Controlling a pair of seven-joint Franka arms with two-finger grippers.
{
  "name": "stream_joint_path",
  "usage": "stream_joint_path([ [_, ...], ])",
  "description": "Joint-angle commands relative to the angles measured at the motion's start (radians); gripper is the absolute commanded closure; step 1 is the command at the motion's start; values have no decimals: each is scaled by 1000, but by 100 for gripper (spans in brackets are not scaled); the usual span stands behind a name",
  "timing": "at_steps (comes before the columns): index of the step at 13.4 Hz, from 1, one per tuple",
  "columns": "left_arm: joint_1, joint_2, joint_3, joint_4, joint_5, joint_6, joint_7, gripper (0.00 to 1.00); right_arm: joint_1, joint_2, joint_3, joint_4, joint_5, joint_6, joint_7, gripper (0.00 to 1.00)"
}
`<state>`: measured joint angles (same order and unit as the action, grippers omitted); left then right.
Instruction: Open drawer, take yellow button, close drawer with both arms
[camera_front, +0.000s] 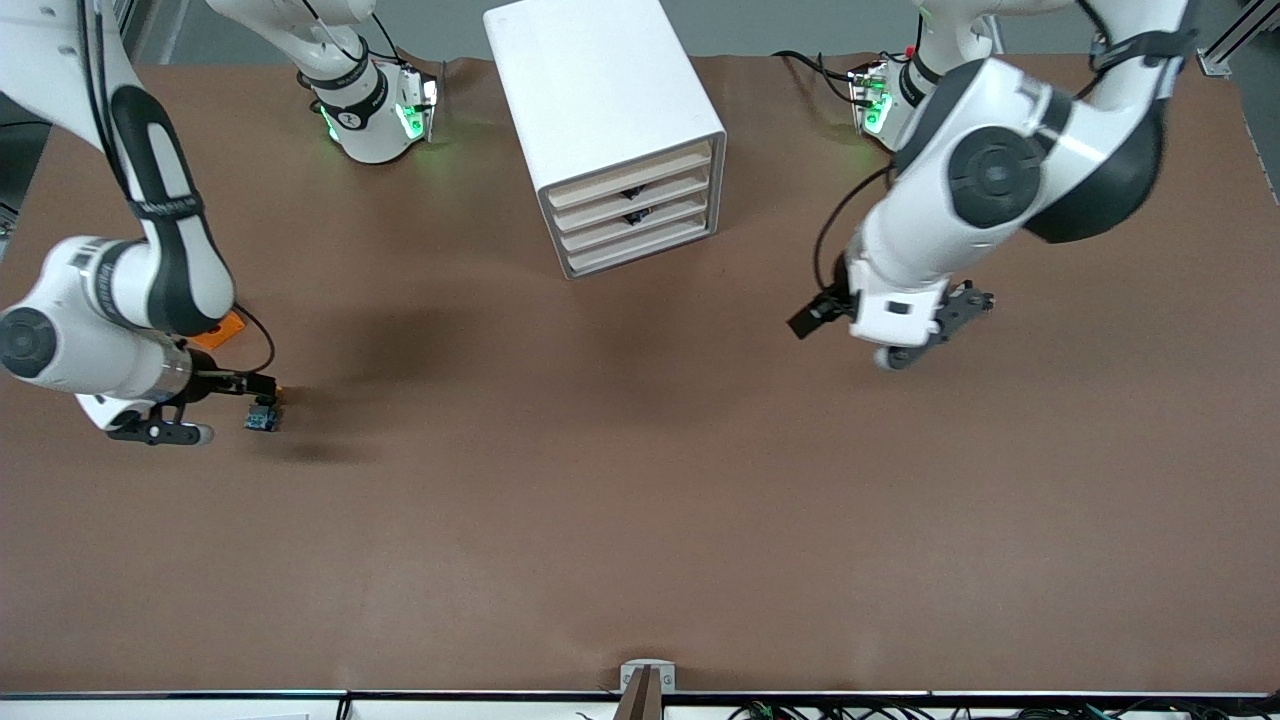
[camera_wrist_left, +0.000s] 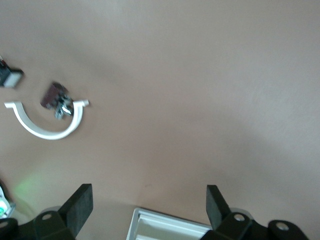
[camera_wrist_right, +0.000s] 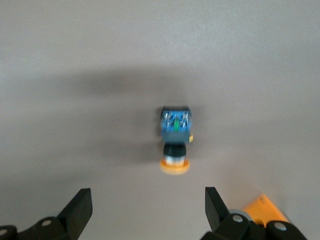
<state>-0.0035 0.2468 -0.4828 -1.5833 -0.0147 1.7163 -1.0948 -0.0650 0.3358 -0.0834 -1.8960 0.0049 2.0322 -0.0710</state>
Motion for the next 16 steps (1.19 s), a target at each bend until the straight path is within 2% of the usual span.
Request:
stream_joint_path([
  [1,60,-64,-11,-3,18,-26,65,0,2,-56,1,95,-3,-201,3,0],
  [5,163,-118,-10,-3,19,-58,266,0,1,-174,-1,189,-3,-427,-3,0],
  [8,198,-155,-10,-1,82,-112,428,0,-4,-291,-6,199,-3,-448,-24,0],
  [10,198,-170,-10,0,183,-148,598,0,-1,-334,1,212,-3,-466,-21,0],
  [11,203,-184,-10,0,196,-159,657,0,-1,-343,1,221,-3,-477,-23,0],
  [14,232,-231,47,-7,180,-158,794,0,-2,-337,-4,265,-11,-543,-33,0],
  [16,142,-271,178,-18,151,-161,855,0,-4,-337,-6,267,-14,-555,-33,0],
])
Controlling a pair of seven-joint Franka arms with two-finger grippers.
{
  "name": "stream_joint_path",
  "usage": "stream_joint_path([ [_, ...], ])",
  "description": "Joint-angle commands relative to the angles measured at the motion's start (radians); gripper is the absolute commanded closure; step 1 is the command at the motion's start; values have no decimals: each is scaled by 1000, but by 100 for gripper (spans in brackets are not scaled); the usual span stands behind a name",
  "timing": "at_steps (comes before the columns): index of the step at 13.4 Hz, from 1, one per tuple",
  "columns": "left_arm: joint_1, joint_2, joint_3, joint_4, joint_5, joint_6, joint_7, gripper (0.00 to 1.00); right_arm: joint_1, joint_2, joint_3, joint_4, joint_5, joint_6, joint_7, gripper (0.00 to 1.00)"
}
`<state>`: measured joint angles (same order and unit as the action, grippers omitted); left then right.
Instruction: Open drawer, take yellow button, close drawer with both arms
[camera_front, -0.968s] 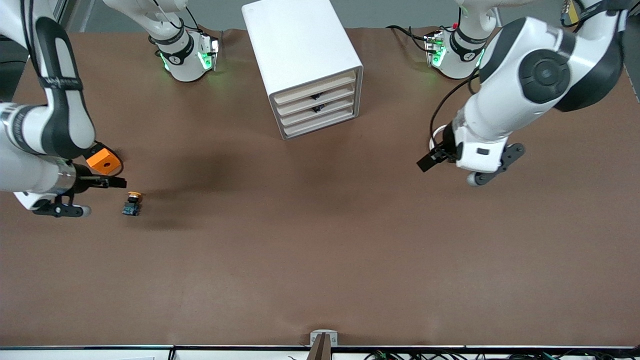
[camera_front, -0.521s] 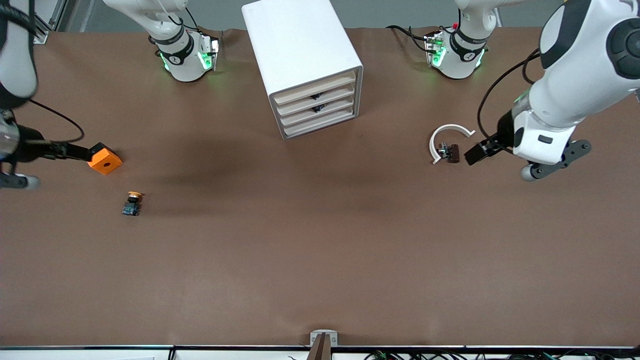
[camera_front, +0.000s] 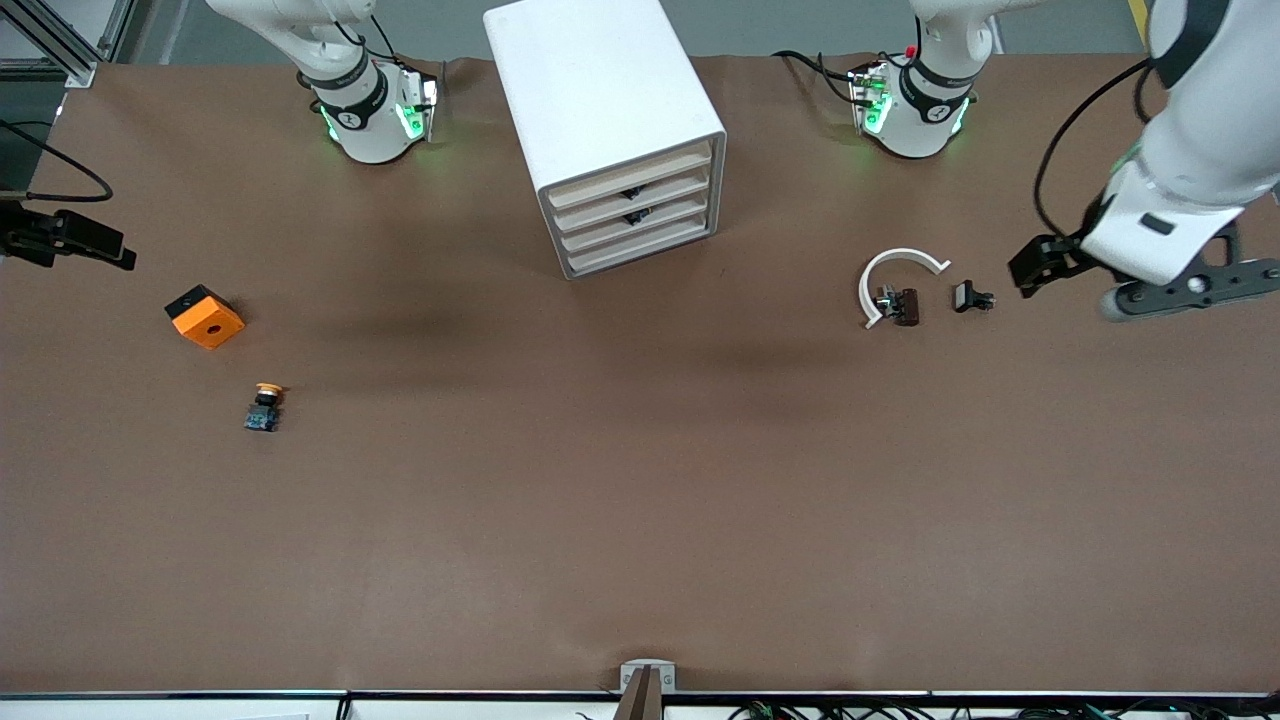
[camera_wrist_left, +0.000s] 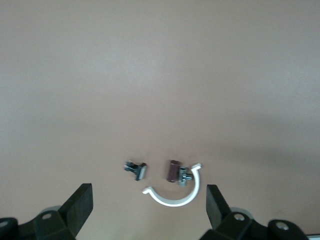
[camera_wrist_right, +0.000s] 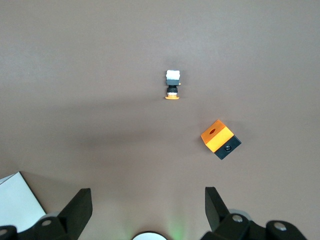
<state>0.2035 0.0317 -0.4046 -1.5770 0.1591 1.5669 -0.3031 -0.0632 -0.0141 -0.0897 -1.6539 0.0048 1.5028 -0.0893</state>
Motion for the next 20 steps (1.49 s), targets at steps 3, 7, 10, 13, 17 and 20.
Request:
stream_joint_path([
  [3,-162,-90,245,-37,-75,-13,111,0,-4,16,1,38,-12,-27,-13,0],
  [7,-148,-115,260,-55,-105,-8,174,0,-6,22,2,106,-17,-29,-3,0],
  [10,-115,-122,257,-61,-164,-10,187,0,-3,20,2,135,-17,-68,-6,0],
  [13,-111,-157,257,-92,-162,-13,197,0,-6,20,1,126,-2,-91,0,0],
  [17,-111,-154,260,-80,-153,-14,197,0,-4,-41,5,129,-2,-101,-4,0],
  [20,-99,-145,260,-58,-150,-14,197,0,2,-69,8,125,-5,-145,-1,0],
])
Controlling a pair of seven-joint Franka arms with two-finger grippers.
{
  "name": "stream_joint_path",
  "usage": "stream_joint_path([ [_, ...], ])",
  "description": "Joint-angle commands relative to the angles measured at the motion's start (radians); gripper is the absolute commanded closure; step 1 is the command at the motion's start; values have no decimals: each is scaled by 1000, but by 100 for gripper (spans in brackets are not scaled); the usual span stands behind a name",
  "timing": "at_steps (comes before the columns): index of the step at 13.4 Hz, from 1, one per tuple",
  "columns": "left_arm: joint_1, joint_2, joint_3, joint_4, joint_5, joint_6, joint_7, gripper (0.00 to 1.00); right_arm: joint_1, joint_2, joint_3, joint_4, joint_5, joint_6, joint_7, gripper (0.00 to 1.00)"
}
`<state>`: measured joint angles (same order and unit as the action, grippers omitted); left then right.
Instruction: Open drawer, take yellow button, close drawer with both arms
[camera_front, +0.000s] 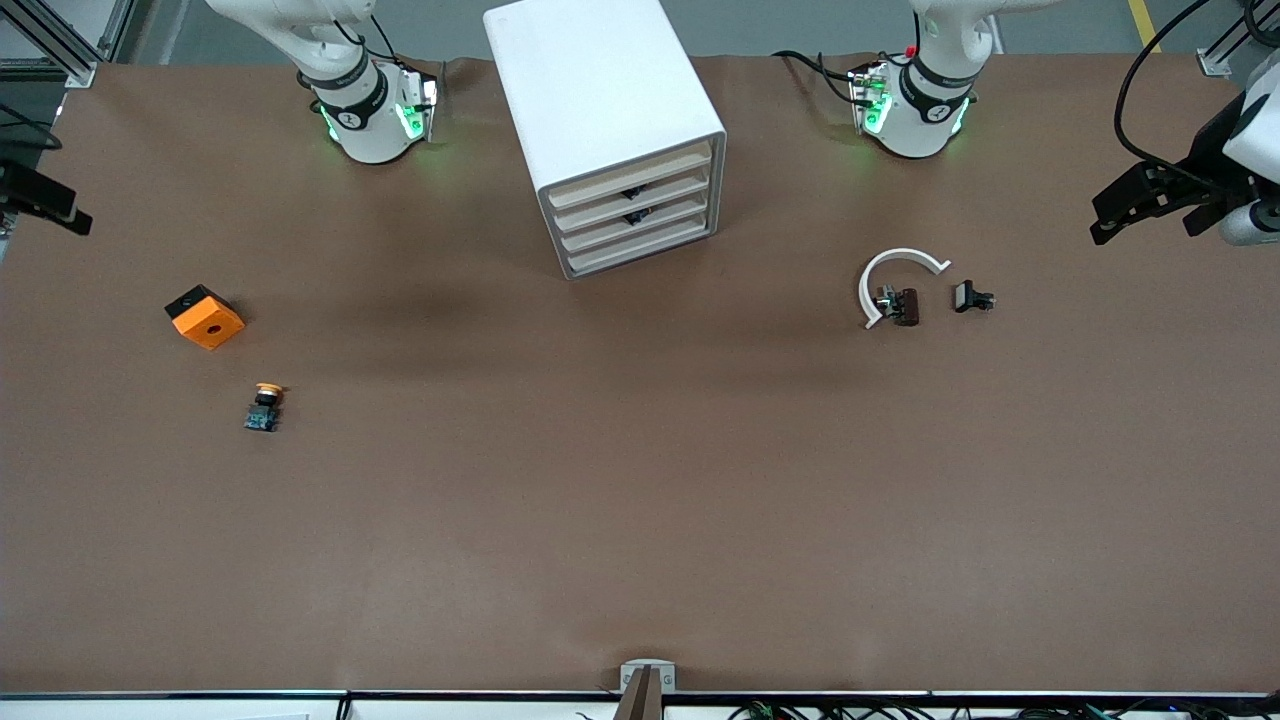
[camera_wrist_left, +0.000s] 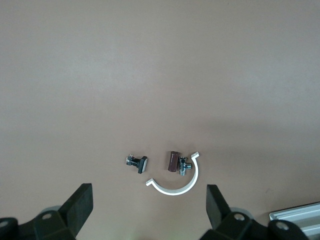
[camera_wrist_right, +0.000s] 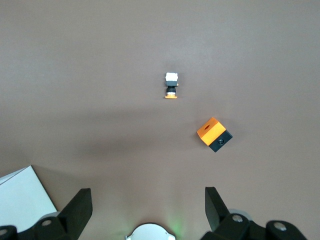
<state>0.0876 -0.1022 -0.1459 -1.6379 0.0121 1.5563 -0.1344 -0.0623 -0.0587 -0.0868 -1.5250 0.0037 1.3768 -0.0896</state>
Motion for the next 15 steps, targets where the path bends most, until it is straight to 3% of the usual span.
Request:
stream_joint_path([
  [1,18,-11,2,3,-3,-10,35,0,-1,-30,4,-9,-2,-19,-1,0],
  [10,18,-11,2,18,2,-65,85,0,1,-130,4,-139,-2,14,-1,0],
  [15,17,-7,2,20,3,-71,84,0,2,-138,4,-149,-2,31,-1,0],
])
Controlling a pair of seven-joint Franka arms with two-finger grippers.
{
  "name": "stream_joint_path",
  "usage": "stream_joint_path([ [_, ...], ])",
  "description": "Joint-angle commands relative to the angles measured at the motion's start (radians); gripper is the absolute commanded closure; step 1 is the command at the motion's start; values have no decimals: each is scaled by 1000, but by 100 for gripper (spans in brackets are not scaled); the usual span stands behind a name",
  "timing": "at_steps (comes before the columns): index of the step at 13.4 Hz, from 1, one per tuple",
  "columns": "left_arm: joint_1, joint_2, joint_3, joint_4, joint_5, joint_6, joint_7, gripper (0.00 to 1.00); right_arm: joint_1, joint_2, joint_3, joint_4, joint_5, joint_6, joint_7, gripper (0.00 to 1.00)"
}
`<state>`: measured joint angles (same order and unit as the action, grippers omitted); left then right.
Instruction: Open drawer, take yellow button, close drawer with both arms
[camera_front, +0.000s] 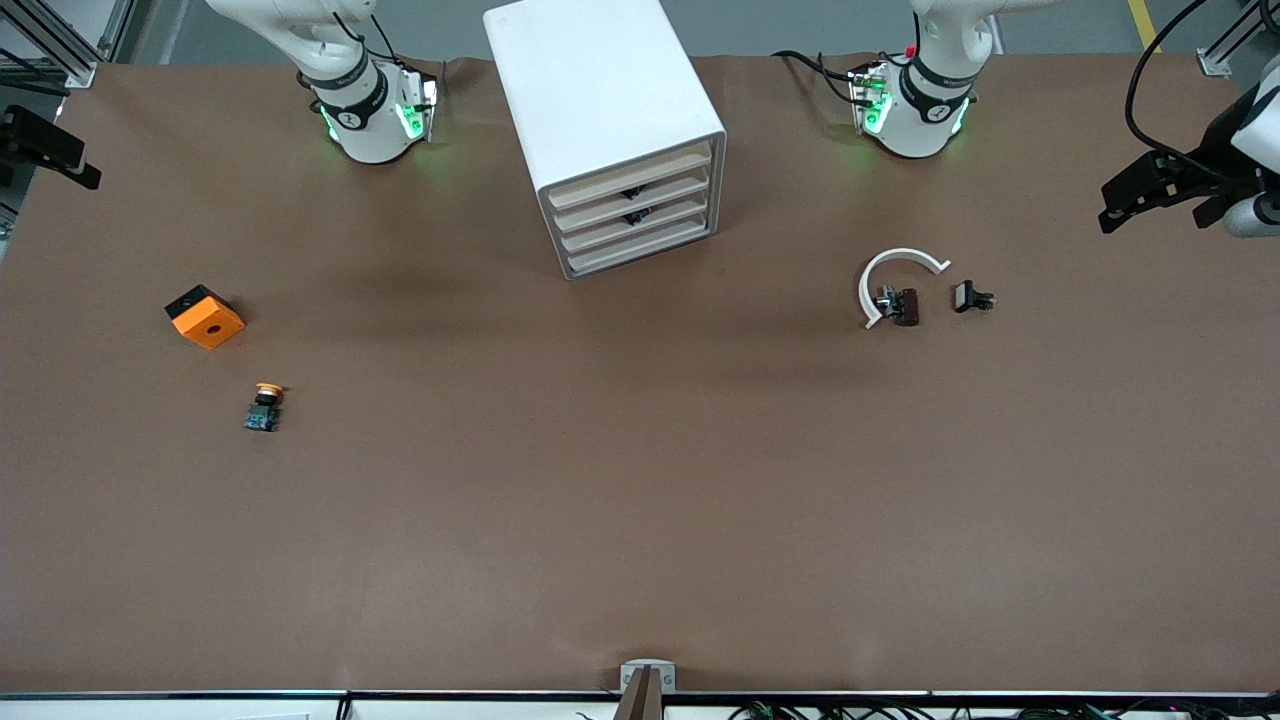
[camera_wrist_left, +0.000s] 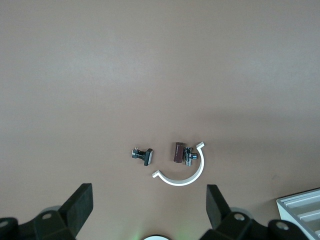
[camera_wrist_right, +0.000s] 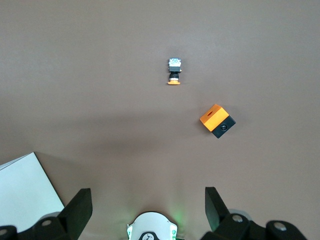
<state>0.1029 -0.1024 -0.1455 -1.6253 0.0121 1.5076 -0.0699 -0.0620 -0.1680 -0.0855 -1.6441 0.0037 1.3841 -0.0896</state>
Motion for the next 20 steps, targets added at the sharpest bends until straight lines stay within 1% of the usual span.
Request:
stream_joint_path([
  [1,1,-5,1,7,3,-24,19,0,4,-30,3,-29,-2,30,-1,0],
  [5,3,-3,1,7,3,-30,21,0,13,-36,3,-49,-2,96,-2,0],
  [11,1,4,1,7,3,-30,19,0,17,-45,4,-66,-2,118,-1,0],
  [20,0,9,1,10,3,-33,16,0,21,-45,4,-68,-2,109,-1,0],
])
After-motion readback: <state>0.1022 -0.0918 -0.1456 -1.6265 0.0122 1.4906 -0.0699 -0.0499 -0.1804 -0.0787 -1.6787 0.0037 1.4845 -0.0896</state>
